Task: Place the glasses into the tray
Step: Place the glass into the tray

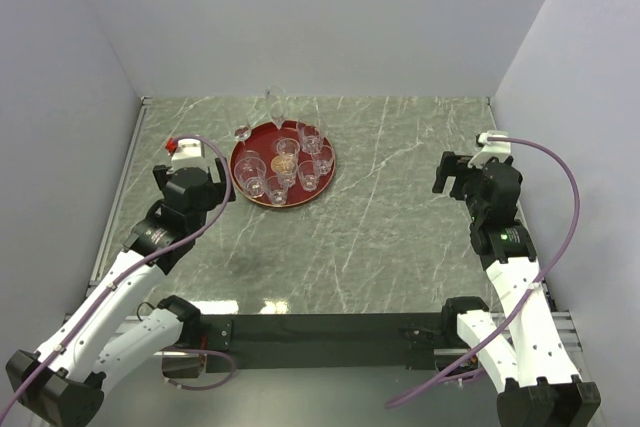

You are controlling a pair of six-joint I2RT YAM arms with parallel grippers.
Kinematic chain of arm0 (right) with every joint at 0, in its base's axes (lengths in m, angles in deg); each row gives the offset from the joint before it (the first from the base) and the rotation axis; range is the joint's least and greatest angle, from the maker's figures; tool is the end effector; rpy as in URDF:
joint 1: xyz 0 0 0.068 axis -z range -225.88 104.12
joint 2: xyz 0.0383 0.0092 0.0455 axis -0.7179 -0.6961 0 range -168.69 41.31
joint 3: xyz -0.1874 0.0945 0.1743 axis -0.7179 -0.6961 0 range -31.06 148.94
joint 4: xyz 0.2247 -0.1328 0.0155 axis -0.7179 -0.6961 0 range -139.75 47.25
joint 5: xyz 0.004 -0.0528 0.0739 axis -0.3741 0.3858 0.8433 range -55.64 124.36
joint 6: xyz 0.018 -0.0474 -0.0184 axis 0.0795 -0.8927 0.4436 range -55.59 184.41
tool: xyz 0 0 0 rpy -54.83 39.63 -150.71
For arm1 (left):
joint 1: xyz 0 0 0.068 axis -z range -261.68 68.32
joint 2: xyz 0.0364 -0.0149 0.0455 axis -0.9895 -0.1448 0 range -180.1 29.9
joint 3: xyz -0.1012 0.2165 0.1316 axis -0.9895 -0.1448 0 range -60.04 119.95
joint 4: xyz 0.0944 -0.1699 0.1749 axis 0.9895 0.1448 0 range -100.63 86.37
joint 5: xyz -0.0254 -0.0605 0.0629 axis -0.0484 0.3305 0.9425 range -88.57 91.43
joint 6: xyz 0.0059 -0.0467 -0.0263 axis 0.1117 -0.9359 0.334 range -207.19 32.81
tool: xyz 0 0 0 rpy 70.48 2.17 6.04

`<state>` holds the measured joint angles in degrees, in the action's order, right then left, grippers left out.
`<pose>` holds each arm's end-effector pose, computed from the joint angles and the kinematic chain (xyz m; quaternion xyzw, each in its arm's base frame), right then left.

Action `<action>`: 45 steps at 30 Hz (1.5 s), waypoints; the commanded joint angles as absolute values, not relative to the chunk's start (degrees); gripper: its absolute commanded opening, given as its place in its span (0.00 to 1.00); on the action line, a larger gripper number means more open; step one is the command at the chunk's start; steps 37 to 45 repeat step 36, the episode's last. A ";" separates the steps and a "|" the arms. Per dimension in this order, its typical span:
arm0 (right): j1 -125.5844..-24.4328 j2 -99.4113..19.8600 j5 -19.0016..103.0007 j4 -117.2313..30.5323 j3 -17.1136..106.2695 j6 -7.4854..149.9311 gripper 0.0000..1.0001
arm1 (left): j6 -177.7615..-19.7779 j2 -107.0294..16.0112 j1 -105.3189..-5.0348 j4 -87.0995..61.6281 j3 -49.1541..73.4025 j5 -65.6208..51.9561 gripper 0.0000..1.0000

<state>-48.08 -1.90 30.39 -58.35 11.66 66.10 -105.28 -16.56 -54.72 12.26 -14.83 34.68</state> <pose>0.1783 0.0045 0.3218 0.0173 0.7987 -0.0073 0.6015 0.1685 -0.0638 0.3171 -0.0929 0.8138 0.0222 0.5732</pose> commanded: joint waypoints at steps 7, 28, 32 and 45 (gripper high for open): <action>-47.73 -1.50 28.73 -56.47 12.63 66.61 0.97 | -104.94 -14.93 -55.05 9.58 -15.31 34.21 0.99; -47.73 -6.15 19.07 -59.54 16.66 73.10 1.00 | -104.77 -14.58 -55.22 9.14 -15.57 33.77 0.99; -47.73 -7.56 18.45 -60.25 17.64 73.20 1.00 | -104.77 -14.75 -55.22 9.06 -15.75 33.86 0.99; -47.81 -7.21 19.15 -58.84 17.46 71.88 1.00 | -104.77 -14.58 -55.22 8.97 -15.75 33.86 1.00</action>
